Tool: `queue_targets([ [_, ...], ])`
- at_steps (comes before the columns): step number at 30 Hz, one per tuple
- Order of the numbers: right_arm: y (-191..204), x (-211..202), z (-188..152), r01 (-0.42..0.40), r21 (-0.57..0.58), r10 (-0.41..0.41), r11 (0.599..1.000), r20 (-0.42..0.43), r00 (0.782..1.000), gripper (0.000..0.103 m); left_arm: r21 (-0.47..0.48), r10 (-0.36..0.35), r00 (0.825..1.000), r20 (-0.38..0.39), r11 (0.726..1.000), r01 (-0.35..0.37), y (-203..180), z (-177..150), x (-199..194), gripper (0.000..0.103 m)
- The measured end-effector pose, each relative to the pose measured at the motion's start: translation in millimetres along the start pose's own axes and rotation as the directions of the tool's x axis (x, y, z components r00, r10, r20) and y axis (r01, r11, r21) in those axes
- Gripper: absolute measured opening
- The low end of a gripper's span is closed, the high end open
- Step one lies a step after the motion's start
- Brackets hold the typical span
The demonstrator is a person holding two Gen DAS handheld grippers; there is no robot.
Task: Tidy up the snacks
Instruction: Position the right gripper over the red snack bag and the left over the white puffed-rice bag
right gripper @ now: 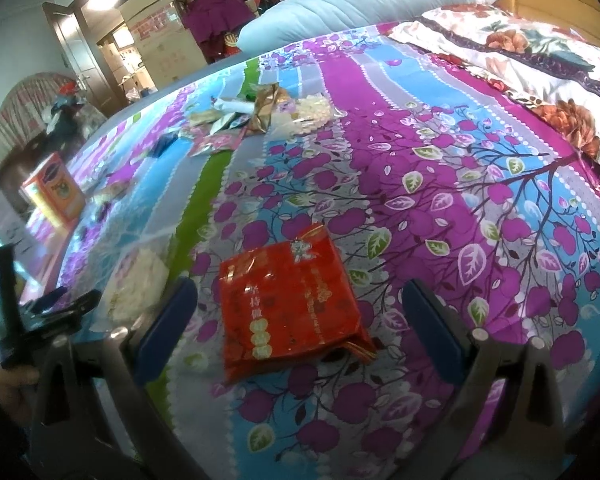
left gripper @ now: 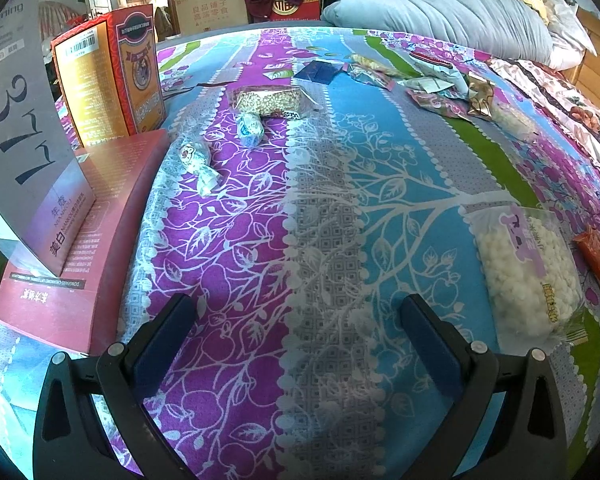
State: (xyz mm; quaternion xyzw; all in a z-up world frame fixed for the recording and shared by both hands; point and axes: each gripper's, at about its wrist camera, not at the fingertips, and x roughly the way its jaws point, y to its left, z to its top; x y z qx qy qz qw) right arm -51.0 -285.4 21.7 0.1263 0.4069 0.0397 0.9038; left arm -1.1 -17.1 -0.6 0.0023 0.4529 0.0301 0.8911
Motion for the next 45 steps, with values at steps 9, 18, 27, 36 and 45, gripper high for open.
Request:
queue_targets([
  [9,-0.2,1.6,-0.1,0.008,-0.007,-0.009,1.0,-0.003,1.0,0.103,0.0,0.0,1.0,0.0,1.0,0.0,0.0,0.3,-0.1,0.103],
  [18,0.5,2.5,-0.4,0.013,-0.008,-0.013,1.0,-0.004,1.0,0.103,-0.001,-0.001,1.0,0.001,1.0,0.001,0.2,0.0,-0.1,0.103],
  [27,1.7,4.4,-0.2,0.027,-0.014,-0.027,1.0,-0.011,1.0,0.103,-0.002,-0.001,1.0,0.001,1.0,0.001,0.9,-0.4,0.0,0.103],
  [36,1.1,5.2,-0.1,0.027,-0.015,-0.027,1.0,-0.012,1.0,0.103,-0.002,-0.002,1.0,0.002,1.0,0.002,1.7,-0.6,0.2,0.103],
  [45,0.7,6.0,0.0,0.027,-0.015,-0.027,1.0,-0.014,1.0,0.103,-0.003,-0.002,1.0,0.003,1.0,0.002,1.8,-0.4,-0.4,0.103],
])
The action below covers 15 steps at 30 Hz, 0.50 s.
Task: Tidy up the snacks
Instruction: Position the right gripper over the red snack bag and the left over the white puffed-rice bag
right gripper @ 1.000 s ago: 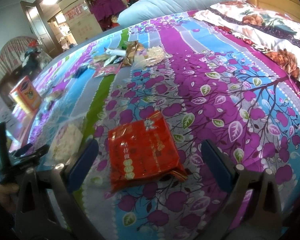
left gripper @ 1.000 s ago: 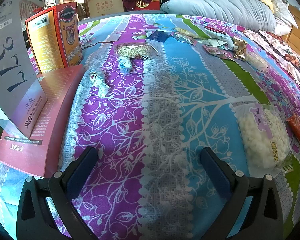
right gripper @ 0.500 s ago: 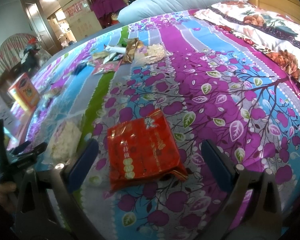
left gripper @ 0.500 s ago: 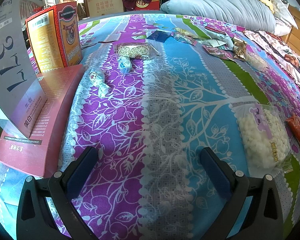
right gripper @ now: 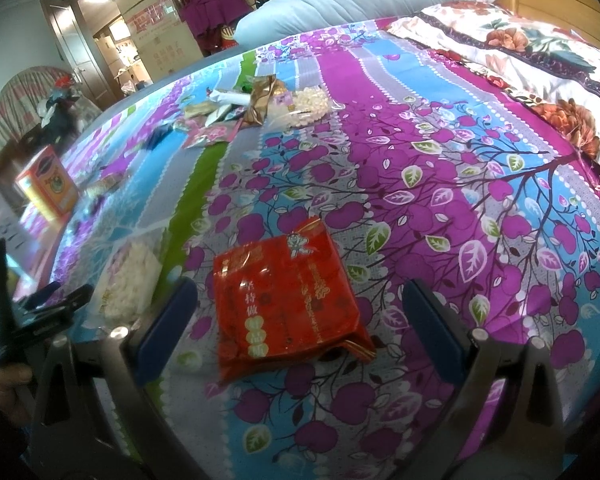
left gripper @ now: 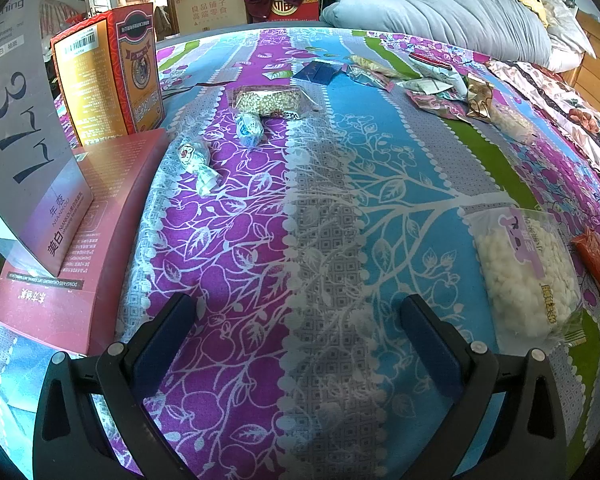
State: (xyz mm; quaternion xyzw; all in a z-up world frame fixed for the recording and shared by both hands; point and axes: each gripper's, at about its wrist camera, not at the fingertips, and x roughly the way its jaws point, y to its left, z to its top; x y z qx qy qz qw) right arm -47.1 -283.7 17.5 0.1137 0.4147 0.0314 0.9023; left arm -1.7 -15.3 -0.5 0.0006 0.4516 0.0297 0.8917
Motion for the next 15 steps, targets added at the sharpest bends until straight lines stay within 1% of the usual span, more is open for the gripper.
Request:
queue_targets([
  [10,1,-1,0,0.002,-0.001,-0.002,1.0,-0.001,1.0,0.103,0.001,0.001,1.0,0.0,1.0,-0.001,0,0,0,0.103],
  [15,-2,-11,0,-0.01,0.005,0.01,1.0,0.032,0.999,0.103,-0.002,0.006,1.0,-0.014,1.0,-0.006,-1,4,-3,0.103],
])
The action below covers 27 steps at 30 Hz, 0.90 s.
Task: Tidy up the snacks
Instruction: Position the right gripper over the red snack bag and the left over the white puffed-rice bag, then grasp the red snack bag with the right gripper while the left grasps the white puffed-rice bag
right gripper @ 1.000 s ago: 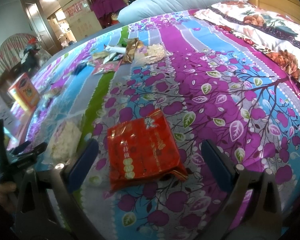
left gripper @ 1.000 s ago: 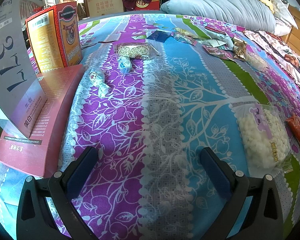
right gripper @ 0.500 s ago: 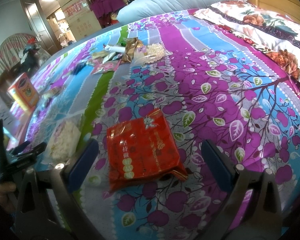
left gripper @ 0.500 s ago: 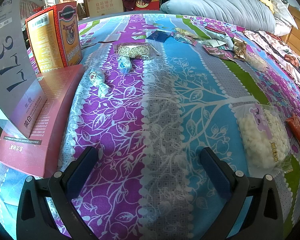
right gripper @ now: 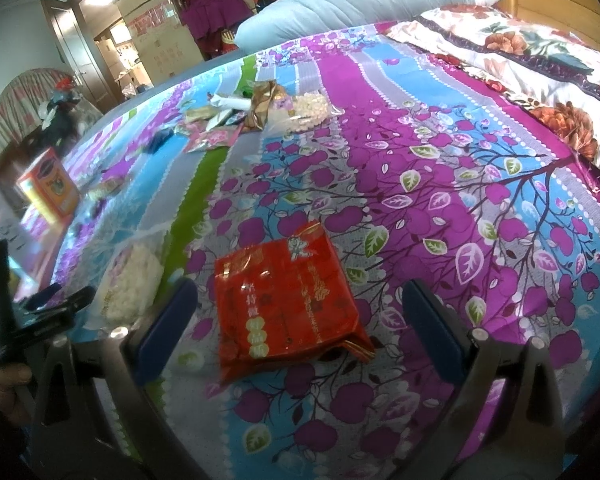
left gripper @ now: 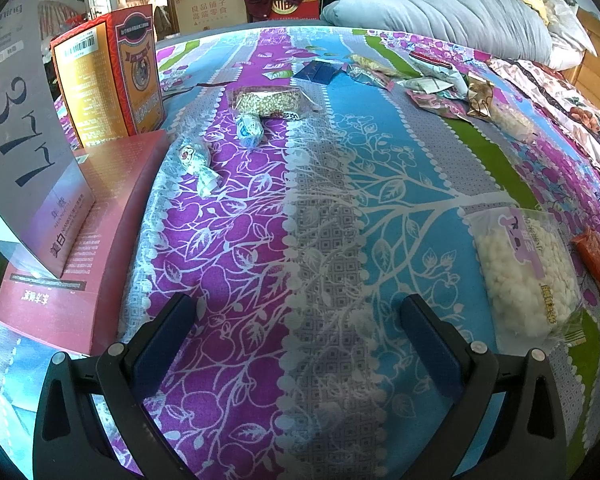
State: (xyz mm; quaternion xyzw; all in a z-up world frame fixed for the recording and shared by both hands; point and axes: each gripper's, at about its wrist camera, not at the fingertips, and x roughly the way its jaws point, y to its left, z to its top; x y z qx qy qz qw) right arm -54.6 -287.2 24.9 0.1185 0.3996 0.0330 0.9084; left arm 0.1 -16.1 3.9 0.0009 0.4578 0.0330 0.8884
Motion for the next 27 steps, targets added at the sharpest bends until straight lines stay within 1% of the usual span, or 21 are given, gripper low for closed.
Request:
queue_targets([
  [1,-1,-5,0,-0.006,0.006,0.006,1.0,0.013,1.0,0.103,-0.007,-0.008,1.0,-0.009,1.0,0.008,-2,3,-4,0.101],
  [2,-4,-11,-1,-0.013,0.016,0.013,1.0,0.03,0.999,0.103,-0.014,-0.033,0.999,-0.011,0.999,0.033,-3,5,-8,0.1],
  [3,-6,-14,-1,-0.018,0.025,0.017,1.0,0.038,0.999,0.103,-0.03,-0.075,0.997,-0.001,0.997,0.075,-7,7,-16,0.1],
  [5,-12,-19,-2,-0.028,0.051,0.026,0.998,0.05,0.998,0.103,-0.039,-0.155,0.985,0.08,0.987,0.159,-21,16,-45,0.1],
  [6,-14,-20,-2,-0.033,0.063,0.03,0.997,0.052,0.998,0.103,-0.032,-0.18,0.978,0.105,0.982,0.184,-30,20,-55,0.1],
  [7,-16,-21,-2,-0.04,0.077,0.035,0.996,0.056,0.998,0.103,-0.016,-0.204,0.973,0.112,0.978,0.207,-40,23,-60,0.1],
  [8,-18,-20,-1,-0.044,0.089,0.039,0.995,0.057,0.998,0.103,0.015,-0.248,0.964,0.096,0.969,0.248,-57,28,-64,0.1],
  [9,-20,-20,-1,-0.046,0.096,0.041,0.994,0.055,0.998,0.103,0.033,-0.271,0.959,0.081,0.963,0.269,-65,30,-64,0.1],
  [10,-21,-19,-1,-0.049,0.1,0.044,0.994,0.055,0.998,0.103,0.067,-0.295,0.954,0.054,0.954,0.292,-80,32,-61,0.1],
  [11,-20,-19,0,-0.052,0.1,0.046,0.994,0.058,0.997,0.103,0.108,-0.305,0.952,0.029,0.948,0.301,-97,32,-58,0.1],
  [12,-20,-20,0,-0.054,0.098,0.048,0.994,0.06,0.997,0.103,0.131,-0.303,0.953,0.019,0.946,0.298,-106,32,-55,0.1],
  [14,-19,-20,-1,-0.06,0.09,0.055,0.994,0.055,0.997,0.103,0.165,-0.27,0.963,-0.003,0.949,0.267,-121,28,-44,0.1],
  [17,-17,-16,-2,-0.065,0.075,0.062,0.995,0.04,0.997,0.103,0.148,-0.249,0.968,-0.046,0.956,0.253,-129,25,-26,0.1],
  [19,-16,-14,-2,-0.067,0.065,0.066,0.996,0.031,0.997,0.103,0.16,-0.204,0.977,-0.059,0.964,0.211,-132,23,-17,0.1],
  [20,-15,-14,-3,-0.068,0.064,0.067,0.996,0.029,0.997,0.103,0.155,-0.192,0.979,-0.065,0.967,0.2,-131,24,-13,0.098],
  [21,-15,-13,-3,-0.069,0.063,0.067,0.996,0.027,0.997,0.103,0.151,-0.197,0.977,-0.077,0.967,0.207,-128,25,-9,0.085],
  [22,-16,-13,-3,-0.069,0.065,0.067,0.996,0.025,0.997,0.103,0.149,-0.204,0.975,-0.088,0.965,0.215,-125,24,-8,0.081],
  [23,-16,-13,-3,-0.069,0.067,0.067,0.995,0.023,0.997,0.103,0.149,-0.203,0.975,-0.087,0.965,0.214,-123,24,-9,0.081],
  [25,-17,-11,-3,-0.074,0.071,0.074,0.995,0.01,0.997,0.103,0.167,-0.167,0.984,-0.062,0.97,0.175,-118,24,-15,0.079],
  [26,-18,-10,-2,-0.079,0.074,0.079,0.994,0.0,0.997,0.103,0.175,-0.163,0.985,-0.054,0.97,0.17,-116,24,-18,0.078],
  [27,-19,-7,-1,-0.089,0.067,0.091,0.994,-0.025,0.996,0.103,0.182,-0.161,0.986,-0.046,0.969,0.166,-113,24,-24,0.078],
])
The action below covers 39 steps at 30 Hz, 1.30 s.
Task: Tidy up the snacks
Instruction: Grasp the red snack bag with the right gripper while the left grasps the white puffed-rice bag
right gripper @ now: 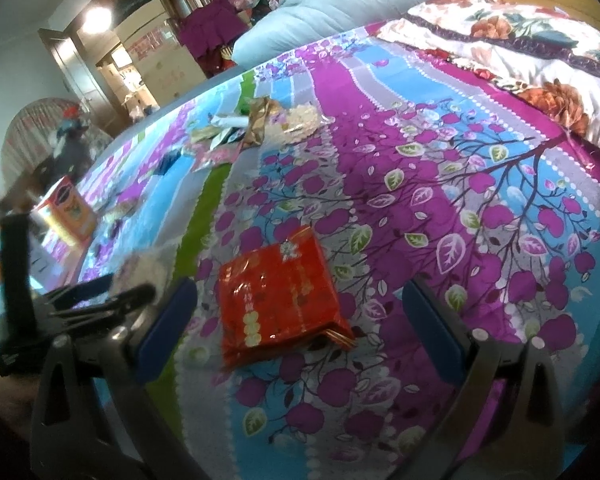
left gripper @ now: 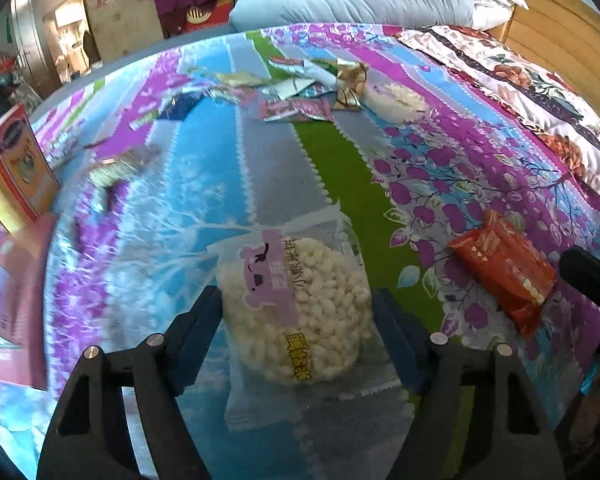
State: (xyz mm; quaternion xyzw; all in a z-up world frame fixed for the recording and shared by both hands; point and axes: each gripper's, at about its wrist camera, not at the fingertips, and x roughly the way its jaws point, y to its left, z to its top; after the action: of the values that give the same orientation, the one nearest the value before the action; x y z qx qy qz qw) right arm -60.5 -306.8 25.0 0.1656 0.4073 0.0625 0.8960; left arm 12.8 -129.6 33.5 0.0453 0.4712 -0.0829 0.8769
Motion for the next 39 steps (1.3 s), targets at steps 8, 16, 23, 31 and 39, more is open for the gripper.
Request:
queue_targets([
  [8,13,29,13,-0.006,-0.218,-0.034,0.976,-0.18,0.983,0.103,-0.032,-0.015,0.996,0.089,0.999,0.018,21,-3,-50,0.077],
  [16,35,64,7,0.077,-0.352,-0.182,0.933,-0.275,0.944,0.088,-0.043,-0.003,0.992,0.127,0.999,0.008,26,-2,-68,0.077],
  [23,35,34,16,0.052,-0.269,-0.107,0.962,-0.195,0.975,0.076,-0.079,-0.003,0.983,0.184,0.997,0.018,41,0,-93,0.076],
  [31,82,-5,42,0.011,-0.284,-0.037,0.959,-0.087,0.996,0.076,-0.122,0.031,0.953,0.301,0.992,0.007,70,7,-147,0.076],
  [39,181,-31,83,-0.104,-0.377,0.109,0.92,-0.007,0.994,0.076,-0.232,0.153,0.904,0.399,0.971,-0.062,134,15,-217,0.073],
])
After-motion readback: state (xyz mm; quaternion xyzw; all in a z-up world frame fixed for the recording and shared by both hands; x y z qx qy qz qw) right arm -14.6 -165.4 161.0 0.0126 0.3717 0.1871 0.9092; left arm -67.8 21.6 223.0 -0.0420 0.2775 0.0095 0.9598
